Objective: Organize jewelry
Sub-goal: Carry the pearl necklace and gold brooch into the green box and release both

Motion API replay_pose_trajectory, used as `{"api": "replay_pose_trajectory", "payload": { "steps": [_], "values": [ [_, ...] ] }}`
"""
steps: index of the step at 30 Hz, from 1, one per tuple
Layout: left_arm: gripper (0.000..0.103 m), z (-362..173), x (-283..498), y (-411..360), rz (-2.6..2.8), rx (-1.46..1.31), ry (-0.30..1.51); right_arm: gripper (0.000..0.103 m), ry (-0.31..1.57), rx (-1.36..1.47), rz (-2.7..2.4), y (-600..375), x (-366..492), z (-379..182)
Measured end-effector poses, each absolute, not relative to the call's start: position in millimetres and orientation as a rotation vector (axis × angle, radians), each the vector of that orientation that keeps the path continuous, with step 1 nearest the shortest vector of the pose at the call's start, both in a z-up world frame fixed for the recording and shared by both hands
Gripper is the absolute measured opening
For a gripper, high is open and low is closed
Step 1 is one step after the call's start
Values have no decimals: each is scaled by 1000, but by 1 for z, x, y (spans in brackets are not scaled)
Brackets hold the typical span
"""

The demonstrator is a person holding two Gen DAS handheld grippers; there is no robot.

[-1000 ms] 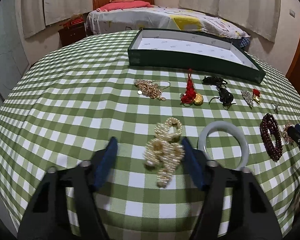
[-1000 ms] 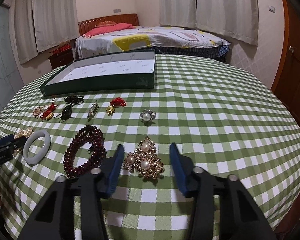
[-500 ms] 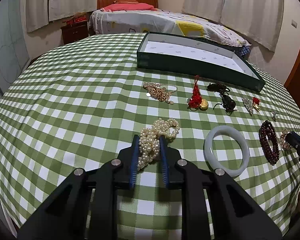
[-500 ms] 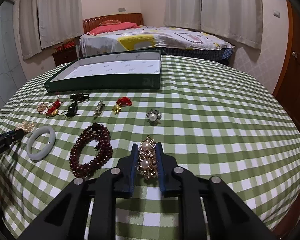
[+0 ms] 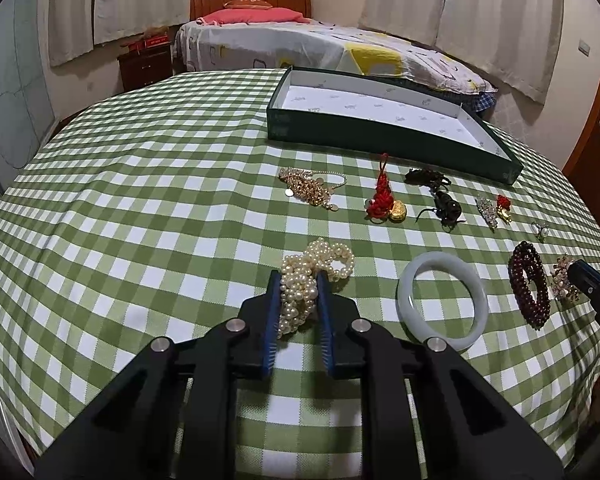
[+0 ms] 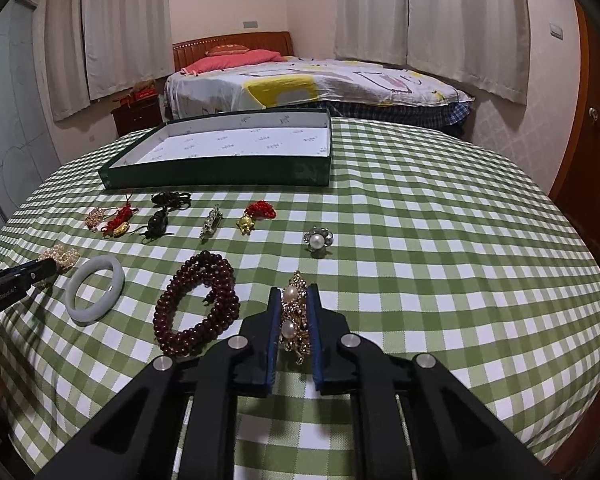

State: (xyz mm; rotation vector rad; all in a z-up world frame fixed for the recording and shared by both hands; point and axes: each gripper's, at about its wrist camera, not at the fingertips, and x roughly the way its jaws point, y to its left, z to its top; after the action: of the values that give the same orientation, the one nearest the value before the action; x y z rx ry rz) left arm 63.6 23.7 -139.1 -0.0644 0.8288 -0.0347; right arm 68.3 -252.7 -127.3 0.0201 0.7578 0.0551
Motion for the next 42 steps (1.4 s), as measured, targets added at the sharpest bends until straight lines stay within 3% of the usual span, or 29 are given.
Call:
{"api": "replay_pose_trajectory", "payload": {
  "steps": [12,18,22,25,29,31,33,41,42],
  "values": [
    [17,-135,63,19,-41,-53,823,11,760,77,67,-261,72,-126],
    [17,-136,66,20,-36,-53,825,22,803,148,46,-273,76,-135],
    [17,-138,67,21,-34,-56,830,48,817,139,47,-269,75,-138],
    [17,-138,67,21,-34,-55,831,51,828,130,58,-266,76,-139],
    [17,-139,68,21,-35,-57,836,51,853,90,58,-260,76,-143],
    [17,-140,68,22,-34,-59,836,34,855,62,56,-256,74,-142],
    [17,-140,68,22,-35,-58,837,27,855,55,68,-254,72,-142],
    [17,-139,67,22,-32,-61,829,22,836,32,71,-252,69,-137],
    [17,-138,67,22,-31,-62,825,17,830,26,68,-251,69,-136]
  ]
}}
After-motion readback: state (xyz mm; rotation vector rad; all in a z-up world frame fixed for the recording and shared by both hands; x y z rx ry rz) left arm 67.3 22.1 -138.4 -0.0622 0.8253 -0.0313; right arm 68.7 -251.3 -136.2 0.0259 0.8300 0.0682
